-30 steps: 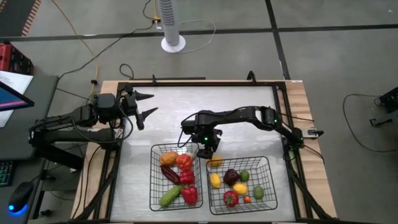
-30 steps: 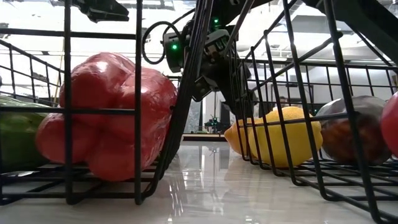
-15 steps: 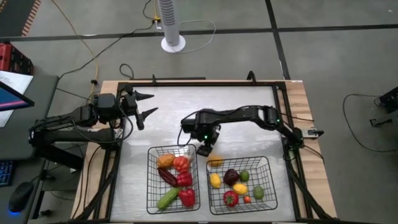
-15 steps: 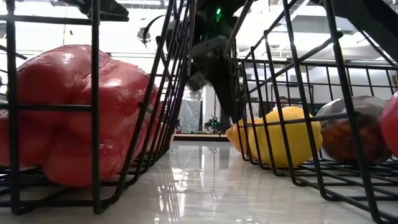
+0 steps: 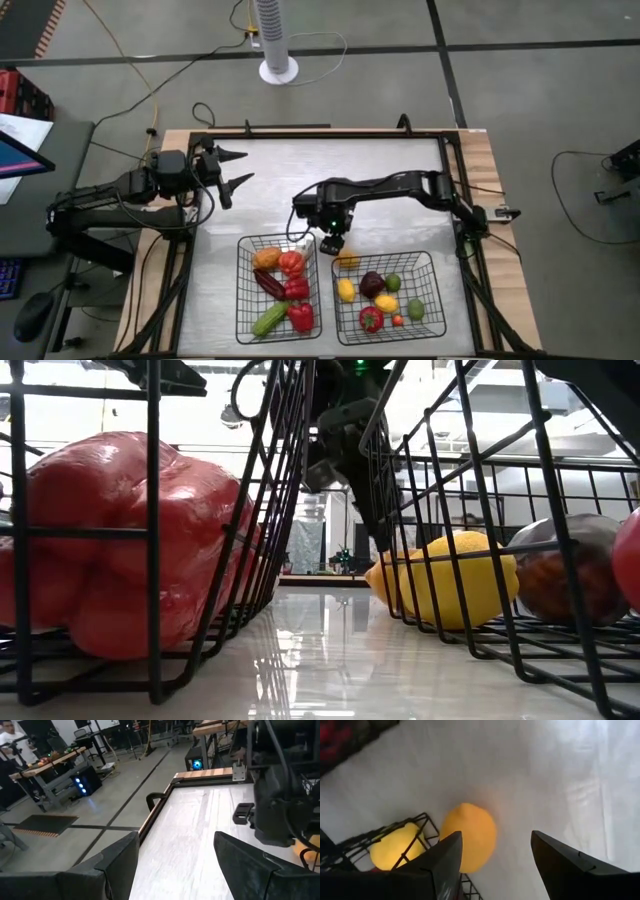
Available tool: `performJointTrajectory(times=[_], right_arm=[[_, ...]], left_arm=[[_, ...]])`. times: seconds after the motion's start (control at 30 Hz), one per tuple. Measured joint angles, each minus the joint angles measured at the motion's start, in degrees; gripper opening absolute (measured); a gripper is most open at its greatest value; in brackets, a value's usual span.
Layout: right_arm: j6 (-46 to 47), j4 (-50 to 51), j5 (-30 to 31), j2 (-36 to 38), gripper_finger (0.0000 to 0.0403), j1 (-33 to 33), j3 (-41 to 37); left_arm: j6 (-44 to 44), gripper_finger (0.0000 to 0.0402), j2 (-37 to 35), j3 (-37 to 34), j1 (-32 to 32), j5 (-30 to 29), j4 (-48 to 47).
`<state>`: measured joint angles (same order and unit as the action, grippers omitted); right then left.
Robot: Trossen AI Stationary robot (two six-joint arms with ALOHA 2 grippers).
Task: Sort produce into baskets
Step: Put the yellow lemon into the right black wire basket
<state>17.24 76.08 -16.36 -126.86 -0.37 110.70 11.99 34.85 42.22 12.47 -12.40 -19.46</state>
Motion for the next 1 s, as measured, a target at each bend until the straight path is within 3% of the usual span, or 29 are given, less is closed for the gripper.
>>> performJointTrajectory(times=[0.43, 0.77, 1.0], right_arm=[[-1.47, -6.1, -4.58, 0.07, 0.0265, 1.07, -7.04], [-3.45, -4.51, 0.0, 0.86, 0.0265, 1.95, -7.19], [-5.33, -1.22, 0.02, 1.02, 0.0265, 1.96, -7.17]], left_arm=[[0.0, 0.0246, 0.01, 0.0, 0.0, -0.04, -0.09], [0.0, 0.0246, 0.01, 0.0, -0.02, -0.04, -0.12], [0.0, 0.0246, 0.0, 0.0, -0.01, -0.04, -0.12]])
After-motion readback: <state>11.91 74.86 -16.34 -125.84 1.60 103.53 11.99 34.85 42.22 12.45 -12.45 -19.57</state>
